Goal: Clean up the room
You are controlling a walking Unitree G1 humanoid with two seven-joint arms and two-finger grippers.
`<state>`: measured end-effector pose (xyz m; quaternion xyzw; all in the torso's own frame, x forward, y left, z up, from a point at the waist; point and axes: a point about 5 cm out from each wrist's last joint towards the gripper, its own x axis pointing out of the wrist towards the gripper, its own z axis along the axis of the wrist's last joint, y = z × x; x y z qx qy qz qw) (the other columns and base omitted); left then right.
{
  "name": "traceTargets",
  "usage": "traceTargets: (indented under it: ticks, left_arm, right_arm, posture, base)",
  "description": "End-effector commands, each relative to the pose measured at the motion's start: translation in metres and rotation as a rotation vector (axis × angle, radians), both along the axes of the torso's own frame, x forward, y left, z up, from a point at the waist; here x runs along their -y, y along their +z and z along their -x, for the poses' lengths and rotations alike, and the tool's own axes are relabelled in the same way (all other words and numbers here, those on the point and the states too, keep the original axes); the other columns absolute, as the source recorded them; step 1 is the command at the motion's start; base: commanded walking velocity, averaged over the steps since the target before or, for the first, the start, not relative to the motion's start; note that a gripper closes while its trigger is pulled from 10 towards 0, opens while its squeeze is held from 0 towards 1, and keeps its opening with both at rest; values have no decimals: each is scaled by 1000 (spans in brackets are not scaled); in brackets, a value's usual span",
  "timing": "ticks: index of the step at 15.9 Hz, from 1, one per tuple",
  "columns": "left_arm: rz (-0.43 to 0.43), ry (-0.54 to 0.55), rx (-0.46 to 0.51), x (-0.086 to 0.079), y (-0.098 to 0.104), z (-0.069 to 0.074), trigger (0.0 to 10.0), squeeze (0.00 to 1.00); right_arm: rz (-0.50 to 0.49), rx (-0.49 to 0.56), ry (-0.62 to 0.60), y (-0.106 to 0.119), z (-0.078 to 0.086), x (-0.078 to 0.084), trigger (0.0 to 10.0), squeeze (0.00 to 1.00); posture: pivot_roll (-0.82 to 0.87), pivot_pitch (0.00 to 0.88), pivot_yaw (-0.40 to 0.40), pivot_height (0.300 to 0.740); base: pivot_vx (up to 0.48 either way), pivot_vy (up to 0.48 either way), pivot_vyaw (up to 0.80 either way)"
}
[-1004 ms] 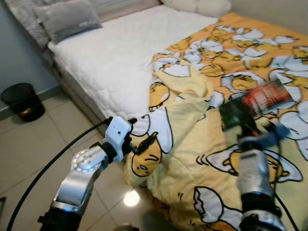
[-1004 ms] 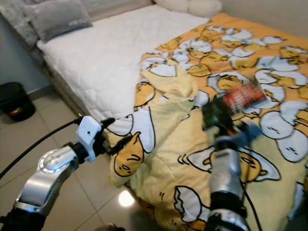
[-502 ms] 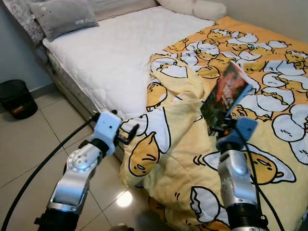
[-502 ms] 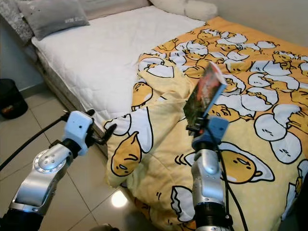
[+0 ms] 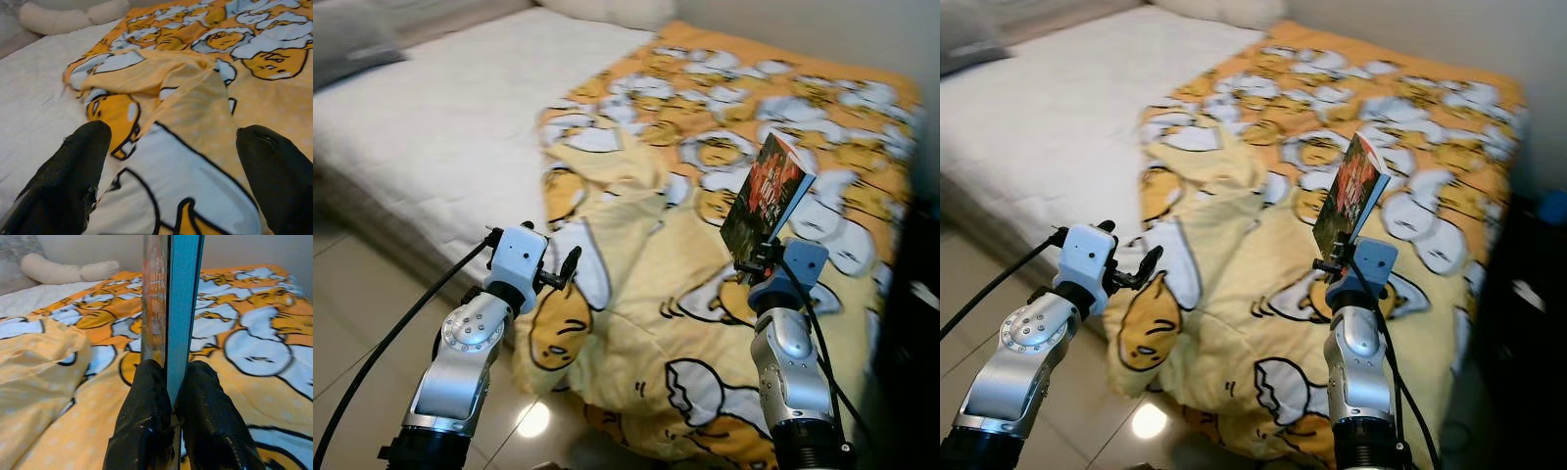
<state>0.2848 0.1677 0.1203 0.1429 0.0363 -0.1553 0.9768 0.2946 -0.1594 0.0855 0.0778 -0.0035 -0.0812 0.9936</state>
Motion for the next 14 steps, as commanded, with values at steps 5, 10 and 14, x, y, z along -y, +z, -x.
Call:
traceTargets:
  ticks: [5,10,14]
  left_arm:
    - [12,-1,3,3,2,-2,10000,910]
    - [25,13,2,1,3,-5,10000,922]
    - [14,29,5,-4,6,-10,10000,922]
  right_arm:
    - [-18,38,59,12,-2,-9,10000,0]
    - [-60,8,76,11,-4,-11,10000,0]
    - [-70,-17,78,10,-9,-13,10000,0]
  posture:
    - [-17,0,-7,740]
    - [-12,0,-11,740]
    - [-3,0,-10,740]
  base:
    - [0,0,-800]
    - [0,165,-735]
    - [0,292,-800]
